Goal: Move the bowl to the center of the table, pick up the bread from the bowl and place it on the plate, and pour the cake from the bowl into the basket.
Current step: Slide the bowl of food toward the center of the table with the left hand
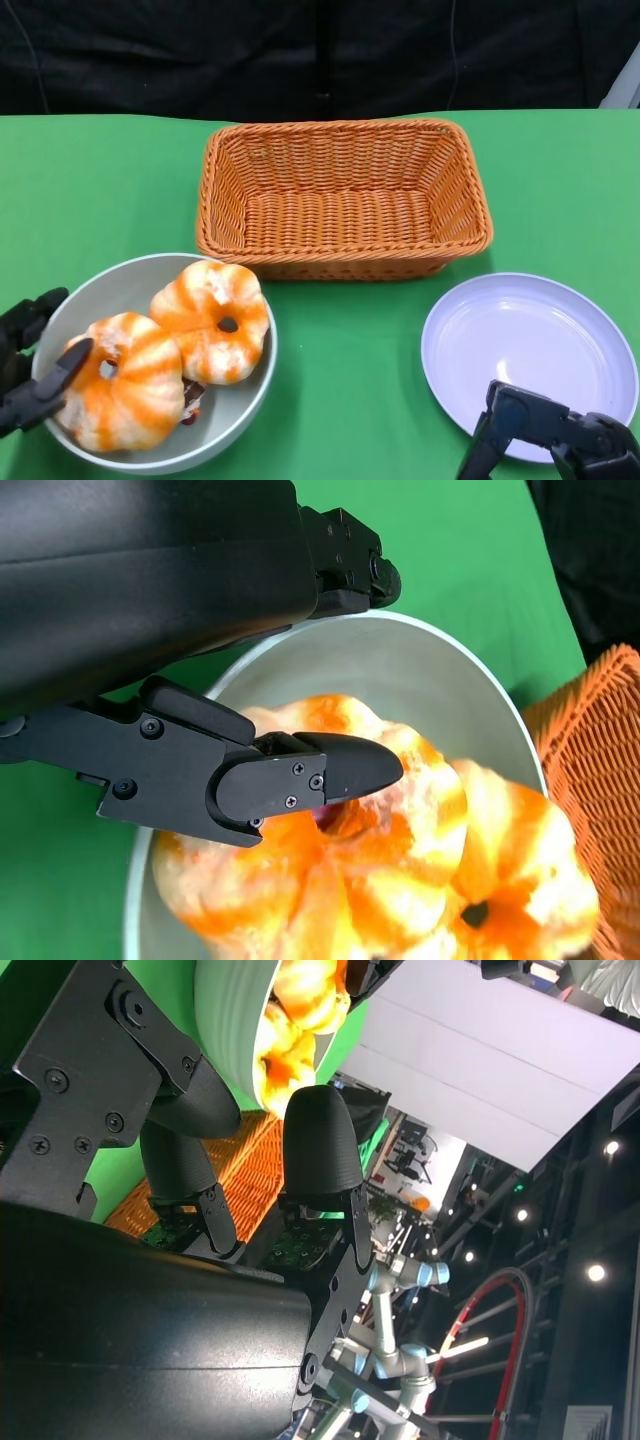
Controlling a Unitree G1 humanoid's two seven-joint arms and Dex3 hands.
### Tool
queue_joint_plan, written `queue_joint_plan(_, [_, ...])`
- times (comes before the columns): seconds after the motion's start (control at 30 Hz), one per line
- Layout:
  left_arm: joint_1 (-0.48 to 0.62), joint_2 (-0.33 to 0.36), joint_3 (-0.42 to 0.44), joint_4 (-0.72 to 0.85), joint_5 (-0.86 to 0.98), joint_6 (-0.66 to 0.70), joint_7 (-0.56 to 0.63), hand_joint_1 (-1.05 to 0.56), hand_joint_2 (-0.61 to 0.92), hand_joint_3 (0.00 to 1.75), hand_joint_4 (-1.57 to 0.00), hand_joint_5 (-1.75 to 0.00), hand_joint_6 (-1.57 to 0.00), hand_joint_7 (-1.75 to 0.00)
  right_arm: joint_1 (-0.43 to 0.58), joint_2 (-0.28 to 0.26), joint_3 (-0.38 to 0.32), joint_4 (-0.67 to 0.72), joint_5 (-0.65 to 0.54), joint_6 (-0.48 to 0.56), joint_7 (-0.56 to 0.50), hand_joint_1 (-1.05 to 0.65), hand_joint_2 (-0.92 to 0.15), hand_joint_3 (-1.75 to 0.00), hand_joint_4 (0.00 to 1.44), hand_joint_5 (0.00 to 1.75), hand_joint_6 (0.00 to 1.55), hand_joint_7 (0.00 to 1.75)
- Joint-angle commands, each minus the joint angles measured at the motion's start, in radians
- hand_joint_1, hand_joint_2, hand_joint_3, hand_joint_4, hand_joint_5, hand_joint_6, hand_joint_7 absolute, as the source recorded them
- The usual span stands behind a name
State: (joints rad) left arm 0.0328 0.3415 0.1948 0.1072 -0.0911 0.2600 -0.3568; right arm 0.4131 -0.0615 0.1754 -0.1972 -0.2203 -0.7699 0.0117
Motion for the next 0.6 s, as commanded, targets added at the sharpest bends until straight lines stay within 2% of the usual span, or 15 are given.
queue_joint_plan(0.03, [0.030,-0.008,-0.008,-0.084,-0.053,0.054,-0.027,-0.67,0.92,0.56,-0.01,-0.11,-0.06,-0.01,0.005,-0.005,-0.002,-0.007,0.004,0.007,-0.003,0.04,-0.08,-1.70,0.82,1.62,0.81,1.39])
queue_joint_plan(0.27, [0.067,-0.041,0.004,-0.238,-0.166,0.192,-0.019,-0.73,0.92,0.56,0.00,-0.09,-0.05,0.00,0.002,-0.007,-0.002,-0.021,0.007,0.014,-0.001,0.03,-0.10,-1.67,0.82,1.62,0.82,1.38])
queue_joint_plan(0.6, [0.088,-0.069,-0.044,-0.396,-0.206,0.348,0.016,-0.75,0.92,0.55,0.00,0.00,-0.03,0.00,0.008,-0.014,0.001,-0.062,-0.004,0.030,0.007,-0.03,-0.14,-1.61,0.80,1.61,0.80,1.37])
